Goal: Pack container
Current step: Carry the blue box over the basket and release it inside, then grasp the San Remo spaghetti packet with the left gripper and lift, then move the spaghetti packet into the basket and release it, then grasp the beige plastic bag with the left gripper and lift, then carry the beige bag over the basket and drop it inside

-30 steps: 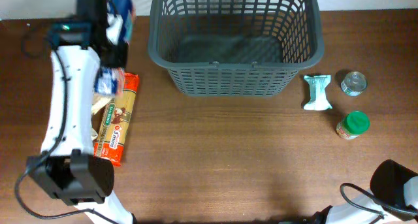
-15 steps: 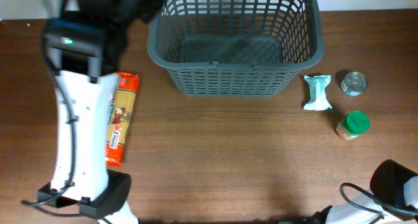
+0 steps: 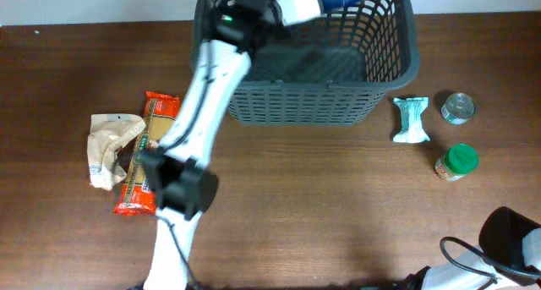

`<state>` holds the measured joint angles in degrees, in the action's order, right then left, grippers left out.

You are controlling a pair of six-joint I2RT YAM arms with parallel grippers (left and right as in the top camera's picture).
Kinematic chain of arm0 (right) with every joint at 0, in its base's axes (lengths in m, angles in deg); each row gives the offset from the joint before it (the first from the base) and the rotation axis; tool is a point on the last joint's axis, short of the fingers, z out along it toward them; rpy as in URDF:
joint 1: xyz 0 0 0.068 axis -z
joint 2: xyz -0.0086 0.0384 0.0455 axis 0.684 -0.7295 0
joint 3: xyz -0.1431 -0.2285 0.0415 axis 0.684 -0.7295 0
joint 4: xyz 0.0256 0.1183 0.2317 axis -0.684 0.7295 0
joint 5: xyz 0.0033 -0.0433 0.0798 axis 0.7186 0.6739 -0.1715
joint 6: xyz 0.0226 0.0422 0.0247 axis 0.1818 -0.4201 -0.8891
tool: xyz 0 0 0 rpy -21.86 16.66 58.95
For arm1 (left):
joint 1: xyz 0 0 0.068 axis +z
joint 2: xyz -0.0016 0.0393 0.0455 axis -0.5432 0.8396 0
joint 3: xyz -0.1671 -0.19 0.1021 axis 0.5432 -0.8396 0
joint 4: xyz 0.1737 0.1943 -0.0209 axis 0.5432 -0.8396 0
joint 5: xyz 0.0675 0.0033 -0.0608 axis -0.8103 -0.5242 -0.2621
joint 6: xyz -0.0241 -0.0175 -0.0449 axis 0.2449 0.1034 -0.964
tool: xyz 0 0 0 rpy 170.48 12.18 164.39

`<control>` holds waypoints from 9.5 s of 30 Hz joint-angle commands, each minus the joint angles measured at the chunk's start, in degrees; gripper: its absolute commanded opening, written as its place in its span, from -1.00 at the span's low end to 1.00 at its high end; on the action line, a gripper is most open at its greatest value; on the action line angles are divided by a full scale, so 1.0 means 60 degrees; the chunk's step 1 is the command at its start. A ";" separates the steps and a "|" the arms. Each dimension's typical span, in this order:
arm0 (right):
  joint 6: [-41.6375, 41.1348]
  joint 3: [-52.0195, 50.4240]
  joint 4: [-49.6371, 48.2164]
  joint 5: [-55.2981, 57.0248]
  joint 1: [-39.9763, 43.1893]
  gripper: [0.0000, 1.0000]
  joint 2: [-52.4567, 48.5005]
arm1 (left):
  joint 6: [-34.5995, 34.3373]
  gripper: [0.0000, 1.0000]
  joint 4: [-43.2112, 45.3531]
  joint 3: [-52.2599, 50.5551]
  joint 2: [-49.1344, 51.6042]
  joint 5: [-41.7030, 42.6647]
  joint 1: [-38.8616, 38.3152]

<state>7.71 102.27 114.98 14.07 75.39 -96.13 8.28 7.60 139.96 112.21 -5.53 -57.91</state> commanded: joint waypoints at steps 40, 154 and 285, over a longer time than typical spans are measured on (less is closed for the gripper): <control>-0.0066 0.0022 -0.0033 -0.0015 0.0033 0.98 -0.0051 | -0.8094 0.44 -0.7096 -0.1810 -0.4266 -0.1319 0.4226; -0.0066 0.0022 -0.0033 -0.0015 0.0033 0.97 -0.0051 | -0.0951 -0.14 -0.3541 0.2033 0.1596 -0.0488 -0.0947; -0.0066 0.0022 -0.0033 -0.0015 0.0033 0.98 -0.0051 | 0.0204 -0.96 -0.1796 0.1384 0.1388 0.0335 -0.1661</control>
<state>7.76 102.23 114.98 14.07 75.39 -96.19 9.09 -2.61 147.11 120.41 -3.71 -66.64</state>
